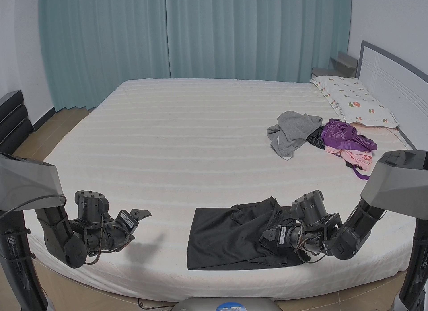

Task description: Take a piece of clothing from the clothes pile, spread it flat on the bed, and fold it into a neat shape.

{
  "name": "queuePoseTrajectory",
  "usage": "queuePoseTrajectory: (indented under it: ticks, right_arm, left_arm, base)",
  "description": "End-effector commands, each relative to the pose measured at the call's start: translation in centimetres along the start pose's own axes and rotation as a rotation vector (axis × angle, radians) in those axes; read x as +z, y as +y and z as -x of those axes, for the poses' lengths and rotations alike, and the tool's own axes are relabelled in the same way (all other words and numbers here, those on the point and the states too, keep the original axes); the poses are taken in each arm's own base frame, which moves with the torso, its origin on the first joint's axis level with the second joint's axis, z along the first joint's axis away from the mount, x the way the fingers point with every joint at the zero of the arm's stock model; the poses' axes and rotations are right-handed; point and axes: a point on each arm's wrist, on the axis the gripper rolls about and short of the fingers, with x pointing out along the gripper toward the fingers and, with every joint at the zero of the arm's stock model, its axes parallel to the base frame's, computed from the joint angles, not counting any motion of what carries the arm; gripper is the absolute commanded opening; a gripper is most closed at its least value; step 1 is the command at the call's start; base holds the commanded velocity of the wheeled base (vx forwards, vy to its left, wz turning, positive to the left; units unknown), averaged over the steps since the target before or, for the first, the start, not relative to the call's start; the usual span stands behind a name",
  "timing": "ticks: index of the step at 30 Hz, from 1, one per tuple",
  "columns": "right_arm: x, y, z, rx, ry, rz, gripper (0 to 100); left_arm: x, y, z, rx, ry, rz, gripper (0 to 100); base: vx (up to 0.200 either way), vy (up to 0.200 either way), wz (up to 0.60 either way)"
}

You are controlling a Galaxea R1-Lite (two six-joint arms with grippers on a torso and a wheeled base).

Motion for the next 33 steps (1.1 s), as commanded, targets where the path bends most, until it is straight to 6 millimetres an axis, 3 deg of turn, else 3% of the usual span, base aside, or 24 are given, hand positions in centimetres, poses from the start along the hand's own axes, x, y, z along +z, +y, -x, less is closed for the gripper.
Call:
queuePoseTrajectory:
  ticks: [1, 11, 21, 28, 33]
  right_arm:
    - [-0.5, -0.3, -1.8, -0.030, 0.028, 0.010, 100]
    - [0.0, 1.3, -2.3, -0.025, 0.046, 0.053, 100]
    - [-0.7, 0.9, -2.3, -0.091, 0.144, 0.092, 100]
    - [-0.4, -2.0, -0.2, -0.178, 0.164, 0.090, 100]
    - [-0.7, -6.0, 2.9, -0.216, 0.154, 0.009, 100]
  left_arm:
    - [-0.2, 0.3, -0.2, 0.013, 0.009, 0.001, 100]
    - [-0.2, 0.3, -0.2, 0.013, 0.009, 0.001, 100]
    - [-0.3, 0.4, -0.2, 0.014, 0.010, 0.002, 100]
    - [-0.3, 0.4, -0.2, 0.014, 0.010, 0.002, 100]
    - [-0.3, 0.4, -0.2, 0.014, 0.010, 0.000, 100]
  base:
    - [0.000, 0.000, 0.00]
    - [0.000, 0.000, 0.00]
    - [0.000, 0.000, 0.00]
    - [0.000, 0.000, 0.00]
    - [0.000, 0.000, 0.00]
